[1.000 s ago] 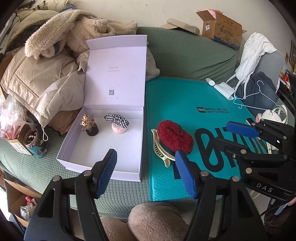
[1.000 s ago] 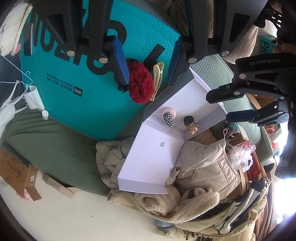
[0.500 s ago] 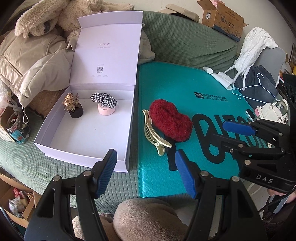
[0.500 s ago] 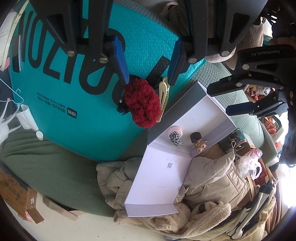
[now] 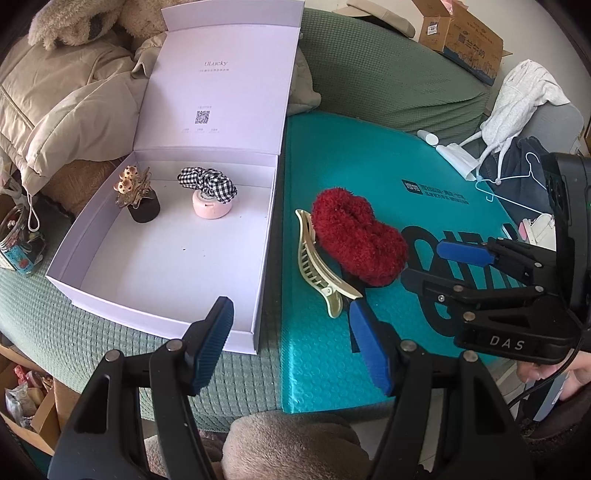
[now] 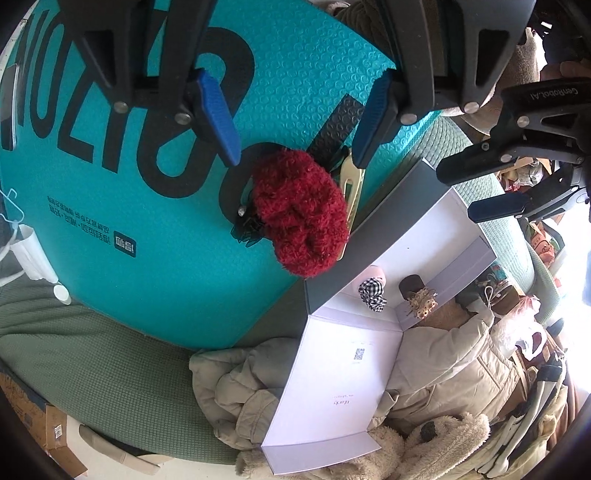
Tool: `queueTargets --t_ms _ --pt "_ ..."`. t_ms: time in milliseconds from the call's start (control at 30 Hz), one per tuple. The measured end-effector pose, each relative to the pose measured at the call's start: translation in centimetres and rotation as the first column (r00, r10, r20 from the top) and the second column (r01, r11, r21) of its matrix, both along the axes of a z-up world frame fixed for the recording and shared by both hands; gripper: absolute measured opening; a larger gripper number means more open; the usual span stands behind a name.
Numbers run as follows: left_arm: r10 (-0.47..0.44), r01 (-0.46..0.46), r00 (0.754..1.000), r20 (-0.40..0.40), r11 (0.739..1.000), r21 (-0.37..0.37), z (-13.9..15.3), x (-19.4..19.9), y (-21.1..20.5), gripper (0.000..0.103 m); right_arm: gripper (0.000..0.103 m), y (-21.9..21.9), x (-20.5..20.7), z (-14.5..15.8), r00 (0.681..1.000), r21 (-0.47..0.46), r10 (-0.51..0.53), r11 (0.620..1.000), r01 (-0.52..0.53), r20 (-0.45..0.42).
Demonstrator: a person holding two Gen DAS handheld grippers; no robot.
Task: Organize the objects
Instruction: 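Grasp the red fuzzy scrunchie with the right tool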
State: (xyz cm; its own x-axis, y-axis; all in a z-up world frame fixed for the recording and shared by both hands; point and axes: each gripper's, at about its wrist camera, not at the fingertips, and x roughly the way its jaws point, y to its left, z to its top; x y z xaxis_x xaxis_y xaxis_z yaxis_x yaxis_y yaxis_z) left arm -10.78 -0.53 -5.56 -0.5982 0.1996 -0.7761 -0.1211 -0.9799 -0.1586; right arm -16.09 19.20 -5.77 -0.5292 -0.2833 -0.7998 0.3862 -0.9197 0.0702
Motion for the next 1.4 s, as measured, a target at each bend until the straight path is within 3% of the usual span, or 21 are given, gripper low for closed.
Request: queueTargets --t_ms 167,333,533,567,600,700,967,1400 --pt "0.014 -0.014 1.000 0.014 1.000 0.008 -0.8 -0.9 -0.2 0.064 0.064 -0.4 -2.1 -1.2 1.000 -0.005 0.014 1.000 -0.014 0.014" --pt "0.028 -0.028 1.000 0.007 1.000 -0.001 -0.9 -1.3 -0.4 0.064 0.072 -0.8 -3.8 -2.2 0.999 -0.012 0.019 1.000 -0.019 0.026" --pt "0.034 -0.034 0.999 -0.001 0.999 0.006 -0.7 -1.4 -0.5 0.064 0.072 -0.7 -4.3 -2.8 0.999 -0.078 0.029 0.997 -0.026 0.039" --pt "0.032 -0.032 0.999 0.001 0.999 0.005 -0.8 -1.4 -0.4 0.064 0.067 -0.7 -4.3 -2.9 0.999 -0.082 0.028 0.996 -0.024 0.043" --pt "0.032 -0.033 0.999 0.003 0.999 0.005 -0.9 -1.4 -0.3 0.064 0.052 -0.6 -4.2 -3.0 0.998 -0.082 0.026 0.996 -0.022 0.052" --pt "0.028 -0.028 1.000 0.007 0.999 0.016 -1.1 -1.2 -0.1 0.064 0.035 -0.2 -3.8 -3.0 0.999 -0.094 0.018 0.995 -0.013 0.045" --pt "-0.045 0.046 0.999 -0.024 0.998 0.041 -1.0 -0.7 1.9 0.064 0.034 3.0 -2.1 -2.4 0.998 -0.112 -0.057 0.992 0.060 0.028" --pt "-0.120 0.119 0.992 0.025 0.992 0.036 -3.6 -2.1 6.3 0.064 0.034 9.1 1.0 -3.1 0.979 -0.098 -0.196 0.975 0.202 0.060"
